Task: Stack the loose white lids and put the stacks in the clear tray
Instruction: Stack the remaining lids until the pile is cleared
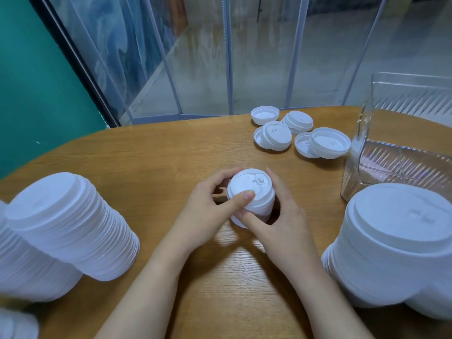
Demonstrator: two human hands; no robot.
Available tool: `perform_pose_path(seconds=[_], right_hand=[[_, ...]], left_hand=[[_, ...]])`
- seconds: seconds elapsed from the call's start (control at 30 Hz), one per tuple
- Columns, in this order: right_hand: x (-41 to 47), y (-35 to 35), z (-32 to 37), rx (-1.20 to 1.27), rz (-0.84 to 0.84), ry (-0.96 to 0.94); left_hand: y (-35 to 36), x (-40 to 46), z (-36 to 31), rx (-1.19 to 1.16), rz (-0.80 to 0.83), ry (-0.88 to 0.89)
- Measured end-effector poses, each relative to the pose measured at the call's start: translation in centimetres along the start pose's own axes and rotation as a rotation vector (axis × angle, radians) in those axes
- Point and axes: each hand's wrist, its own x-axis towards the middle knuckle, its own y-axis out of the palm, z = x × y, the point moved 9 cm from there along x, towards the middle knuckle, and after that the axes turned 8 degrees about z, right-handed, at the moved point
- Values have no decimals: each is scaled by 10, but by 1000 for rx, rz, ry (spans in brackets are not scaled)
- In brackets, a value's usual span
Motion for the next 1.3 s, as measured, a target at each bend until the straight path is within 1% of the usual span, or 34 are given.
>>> perform_pose_path(seconds=[0.07, 0.1, 0.17, 0.23, 0.3, 0.43, 0.53, 0.63, 0.77, 0.9, 1.0, 1.17, 1.23, 1.3], right_hand=[[-1, 1, 2, 2, -15, -7], [-1, 0, 3, -1, -27, -10], [-4, -3, 3, -7, -73, -16], [-9, -10, 1, -25, -134, -16], [-14, -15, -3, -53, -173, -6], [-15, -12, -8, -50, -152, 26], [-15, -11, -11, -45, -158, 29], [-14, -12, -11, -69, -158, 44], [-12, -12, -10, -92, -165, 52], [-12, -12, -12, -82, -156, 70], [-11, -12, -11, -83, -138, 67], [-12, -14, -7, -41, -143, 53], [-12, -15, -7, -26, -156, 55], [-12, -15, -6, -22, -157, 63]], left_hand=[[-6, 7, -3, -26, -10, -22], [-13, 15, -4, -33, -43, -35], [-31, 37, -12, 6, -146, -38], [-39, 67, -23, 86, -181, -30], [-34, 98, -27, 201, -135, -21], [-4, 153, -15, 424, 26, -26], [22, 178, -9, 617, 138, -20], [35, 189, -4, 712, 155, -38], [31, 196, -2, 704, 65, 9], [20, 190, -5, 597, -3, 26], [11, 181, -4, 601, -15, 11], [0, 164, -1, 588, 26, -19], [-7, 155, -3, 576, 6, -36], [-18, 143, -9, 532, -50, -49]])
